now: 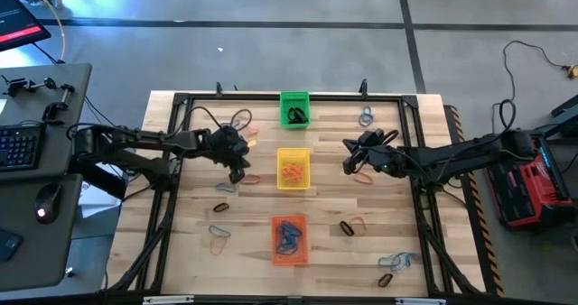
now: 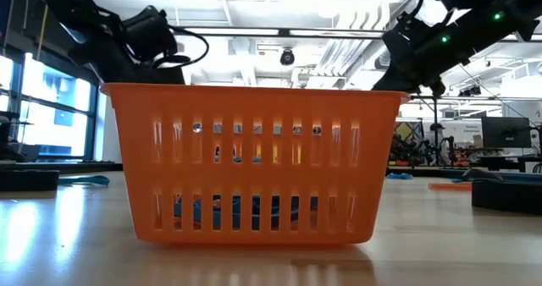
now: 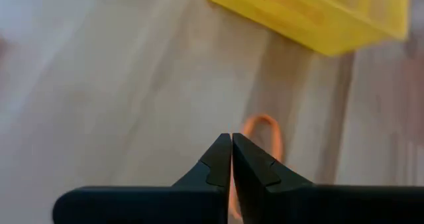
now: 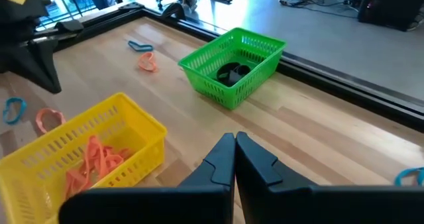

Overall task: Sort rubber bands into baskets
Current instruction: Put the blue rubber band into the orange bin

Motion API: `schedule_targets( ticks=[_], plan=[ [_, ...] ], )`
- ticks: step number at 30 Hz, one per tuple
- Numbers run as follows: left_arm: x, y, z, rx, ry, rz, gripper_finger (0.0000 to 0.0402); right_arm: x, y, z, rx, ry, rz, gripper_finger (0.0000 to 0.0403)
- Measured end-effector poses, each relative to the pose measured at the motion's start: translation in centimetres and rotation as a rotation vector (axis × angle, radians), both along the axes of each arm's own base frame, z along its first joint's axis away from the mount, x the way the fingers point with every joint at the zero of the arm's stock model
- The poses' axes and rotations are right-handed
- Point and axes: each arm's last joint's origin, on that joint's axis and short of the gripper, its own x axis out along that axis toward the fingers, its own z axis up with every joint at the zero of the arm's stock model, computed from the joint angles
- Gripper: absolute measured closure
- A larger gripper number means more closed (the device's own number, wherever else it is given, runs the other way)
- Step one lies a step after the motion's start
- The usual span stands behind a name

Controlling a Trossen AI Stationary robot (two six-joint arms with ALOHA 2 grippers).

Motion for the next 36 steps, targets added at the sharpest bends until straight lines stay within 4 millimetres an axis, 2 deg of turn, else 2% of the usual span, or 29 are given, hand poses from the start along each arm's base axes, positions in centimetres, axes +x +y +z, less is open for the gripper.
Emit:
schedule_targets(
  ticks=[10, 16, 20, 27, 36],
  plan=[
    [0.6, -3.3, -0.1, 0.056, 0.023, -0.142, 0.0316, 0.0, 1.0, 0.0, 0.0, 0.0, 0.049, 0.0403],
    [0.1, -5.4, -0.5, 0.131, 0.114, -0.206, 0.0259, 0.0, 1.1, 0.0, -0.001, 0.0, 0.055, 0.0403],
    [-0.4, -6.6, -0.8, 0.117, 0.162, -0.171, 0.0234, 0.0, 1.1, 0.0, -0.004, 0.002, 0.056, 0.0403],
    [-1.3, -7.8, -1.2, 0.062, 0.251, -0.102, 0.0223, 0.0, 1.1, 0.0, -0.009, 0.011, 0.057, 0.0403],
    [-2.2, -8.1, -1.5, 0.109, 0.344, -0.099, 0.0226, 0.0, 1.1, -0.1, -0.007, 0.02, 0.059, 0.0403]
  ],
)
